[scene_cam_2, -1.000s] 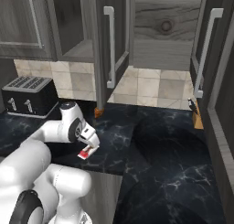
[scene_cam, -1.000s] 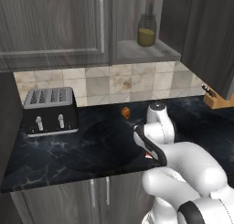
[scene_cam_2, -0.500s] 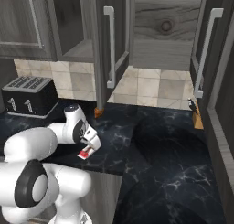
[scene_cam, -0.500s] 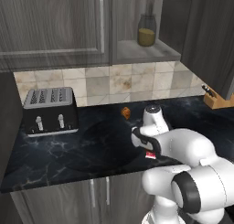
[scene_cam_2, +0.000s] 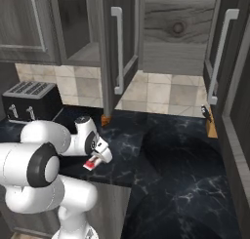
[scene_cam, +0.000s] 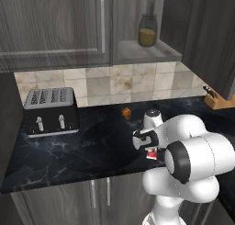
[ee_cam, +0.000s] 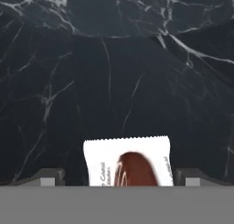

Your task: Pick the bar and boxed food from the counter and place them in the cabinets closest to them.

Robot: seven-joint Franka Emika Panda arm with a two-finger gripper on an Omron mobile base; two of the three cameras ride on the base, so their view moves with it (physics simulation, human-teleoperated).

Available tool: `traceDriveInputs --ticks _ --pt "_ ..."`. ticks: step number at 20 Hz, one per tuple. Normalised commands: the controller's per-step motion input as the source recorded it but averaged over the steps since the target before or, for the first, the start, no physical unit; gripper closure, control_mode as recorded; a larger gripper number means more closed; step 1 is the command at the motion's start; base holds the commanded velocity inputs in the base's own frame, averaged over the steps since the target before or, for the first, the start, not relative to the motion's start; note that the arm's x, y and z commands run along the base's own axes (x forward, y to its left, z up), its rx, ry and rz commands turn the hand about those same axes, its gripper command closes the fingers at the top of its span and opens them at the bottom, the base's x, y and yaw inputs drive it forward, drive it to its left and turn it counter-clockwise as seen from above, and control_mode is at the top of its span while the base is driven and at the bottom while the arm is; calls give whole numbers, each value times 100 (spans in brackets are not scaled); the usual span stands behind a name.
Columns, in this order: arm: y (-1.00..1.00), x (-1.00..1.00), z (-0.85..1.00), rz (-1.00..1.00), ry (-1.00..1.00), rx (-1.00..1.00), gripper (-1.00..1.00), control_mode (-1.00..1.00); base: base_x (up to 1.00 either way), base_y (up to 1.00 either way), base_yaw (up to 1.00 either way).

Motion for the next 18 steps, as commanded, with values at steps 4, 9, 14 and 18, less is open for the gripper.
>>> traceDriveInputs --ticks 4,9,14,18 --pt "-1 0 -26 0 0 -1 100 -100 0 0 0" --pt "0 -3 9 0 -2 0 100 -100 0 0 0" --pt "-7 -7 56 0 -12 0 100 -100 0 0 0" --pt "-15 -7 72 0 -12 0 100 -100 0 0 0"
